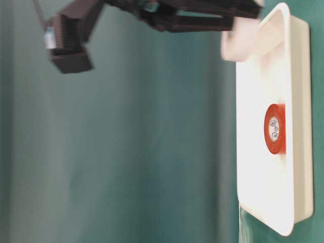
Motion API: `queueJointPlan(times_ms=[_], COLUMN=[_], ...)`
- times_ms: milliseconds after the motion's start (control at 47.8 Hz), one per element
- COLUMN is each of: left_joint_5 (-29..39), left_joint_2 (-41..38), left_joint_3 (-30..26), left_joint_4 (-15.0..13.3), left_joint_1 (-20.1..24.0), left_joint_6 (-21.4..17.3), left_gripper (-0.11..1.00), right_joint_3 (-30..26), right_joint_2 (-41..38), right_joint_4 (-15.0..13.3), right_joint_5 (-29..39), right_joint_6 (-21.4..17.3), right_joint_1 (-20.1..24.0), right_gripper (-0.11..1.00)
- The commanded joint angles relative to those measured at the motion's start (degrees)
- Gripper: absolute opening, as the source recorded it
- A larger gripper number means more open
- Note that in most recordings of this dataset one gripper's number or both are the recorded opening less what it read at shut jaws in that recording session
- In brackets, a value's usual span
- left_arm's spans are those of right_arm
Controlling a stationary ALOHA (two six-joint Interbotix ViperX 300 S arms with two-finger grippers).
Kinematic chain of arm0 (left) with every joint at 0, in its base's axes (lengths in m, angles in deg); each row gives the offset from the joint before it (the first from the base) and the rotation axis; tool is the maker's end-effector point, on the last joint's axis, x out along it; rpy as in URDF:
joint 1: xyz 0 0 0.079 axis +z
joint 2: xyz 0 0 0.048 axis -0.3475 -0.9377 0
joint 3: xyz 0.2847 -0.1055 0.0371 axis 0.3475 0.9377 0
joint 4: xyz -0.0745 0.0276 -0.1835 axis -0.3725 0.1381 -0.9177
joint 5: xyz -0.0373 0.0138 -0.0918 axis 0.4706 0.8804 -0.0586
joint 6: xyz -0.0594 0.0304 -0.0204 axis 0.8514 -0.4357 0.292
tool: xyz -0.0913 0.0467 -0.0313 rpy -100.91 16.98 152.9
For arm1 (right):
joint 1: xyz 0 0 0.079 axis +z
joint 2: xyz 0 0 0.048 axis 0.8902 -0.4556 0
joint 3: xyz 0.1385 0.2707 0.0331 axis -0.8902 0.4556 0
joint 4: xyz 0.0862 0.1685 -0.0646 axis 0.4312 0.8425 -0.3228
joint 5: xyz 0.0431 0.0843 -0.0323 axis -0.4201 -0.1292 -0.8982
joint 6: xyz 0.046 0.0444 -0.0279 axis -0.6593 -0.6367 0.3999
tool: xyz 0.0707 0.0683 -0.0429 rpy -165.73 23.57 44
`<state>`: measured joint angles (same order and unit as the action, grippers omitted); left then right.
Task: Pick up the tape from a random location and place it into the white case.
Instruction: 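Lift the white tape with the right gripper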
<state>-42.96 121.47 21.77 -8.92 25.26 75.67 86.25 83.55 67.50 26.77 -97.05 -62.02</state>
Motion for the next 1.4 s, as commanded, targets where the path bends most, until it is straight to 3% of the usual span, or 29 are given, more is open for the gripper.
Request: queueJointPlan(times_ms=[0, 670, 1381], left_joint_5=[-0.5, -0.5, -0.5], left_joint_2=[-0.2, -0.2, -0.2], left_joint_3=[-0.9, -0.9, -0.9], left_joint_4=[0.0, -0.1, -0.1], left_joint_1=[0.2, 0.1, 0.1], left_joint_6=[0.0, 0.1, 0.1], left_gripper=[0.99, 0.99, 0.99], right_joint_3=[-3.2, -13.4, -13.8], right_joint_2=[2.9, 7.5, 7.5], right_joint_4=[0.0, -1.8, -1.8], right_joint_5=[2.9, 18.5, 19.4], right_joint_6=[-0.2, 0.2, 0.2], right_joint_1=[0.1, 0.1, 0.1], right_gripper=[0.33, 0.33, 0.33])
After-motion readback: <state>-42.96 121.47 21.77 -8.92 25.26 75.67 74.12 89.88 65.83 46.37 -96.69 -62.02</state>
